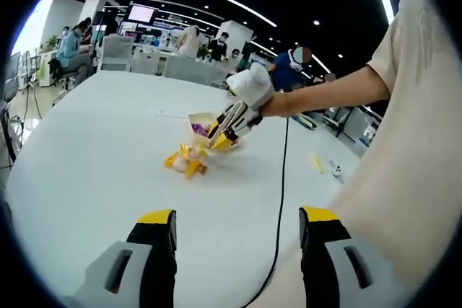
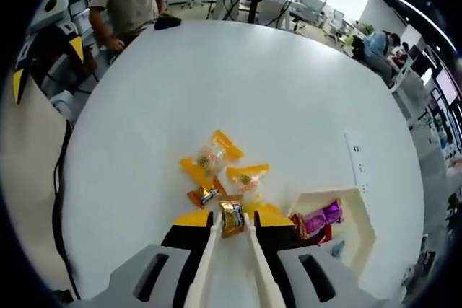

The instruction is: Place the target food into the container with the food tongs after gripping and lifting it, then release it inside without dropping or visibly crushing the food.

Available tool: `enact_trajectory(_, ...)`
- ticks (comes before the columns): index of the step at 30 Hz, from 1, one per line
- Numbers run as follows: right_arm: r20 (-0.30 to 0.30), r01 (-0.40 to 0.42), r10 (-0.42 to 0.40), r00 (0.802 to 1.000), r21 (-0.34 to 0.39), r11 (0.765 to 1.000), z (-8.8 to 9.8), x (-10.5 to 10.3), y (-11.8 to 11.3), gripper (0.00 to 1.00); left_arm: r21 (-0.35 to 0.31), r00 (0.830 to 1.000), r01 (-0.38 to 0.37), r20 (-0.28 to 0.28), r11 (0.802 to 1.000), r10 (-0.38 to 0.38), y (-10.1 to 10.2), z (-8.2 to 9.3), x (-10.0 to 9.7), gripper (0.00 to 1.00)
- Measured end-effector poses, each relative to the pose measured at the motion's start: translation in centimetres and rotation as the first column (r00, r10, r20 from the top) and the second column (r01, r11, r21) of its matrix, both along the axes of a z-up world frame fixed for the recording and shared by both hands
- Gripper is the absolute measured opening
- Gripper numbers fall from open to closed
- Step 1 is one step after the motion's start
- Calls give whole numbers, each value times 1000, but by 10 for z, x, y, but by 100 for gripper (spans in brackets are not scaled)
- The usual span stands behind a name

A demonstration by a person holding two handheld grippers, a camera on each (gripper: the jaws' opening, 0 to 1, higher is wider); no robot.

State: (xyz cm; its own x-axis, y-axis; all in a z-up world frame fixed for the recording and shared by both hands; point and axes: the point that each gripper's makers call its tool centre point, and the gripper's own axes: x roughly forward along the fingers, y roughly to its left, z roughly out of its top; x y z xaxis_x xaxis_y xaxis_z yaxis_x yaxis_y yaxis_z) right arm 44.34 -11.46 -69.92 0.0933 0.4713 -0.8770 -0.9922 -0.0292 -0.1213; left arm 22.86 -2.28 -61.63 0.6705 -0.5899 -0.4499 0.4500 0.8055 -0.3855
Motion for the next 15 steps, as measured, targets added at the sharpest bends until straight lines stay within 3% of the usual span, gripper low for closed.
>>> enact_trajectory(15,46,52,-54,997,38,998,21,13,-8,22,7,999,32,20,999,-32,-9,9,1,69)
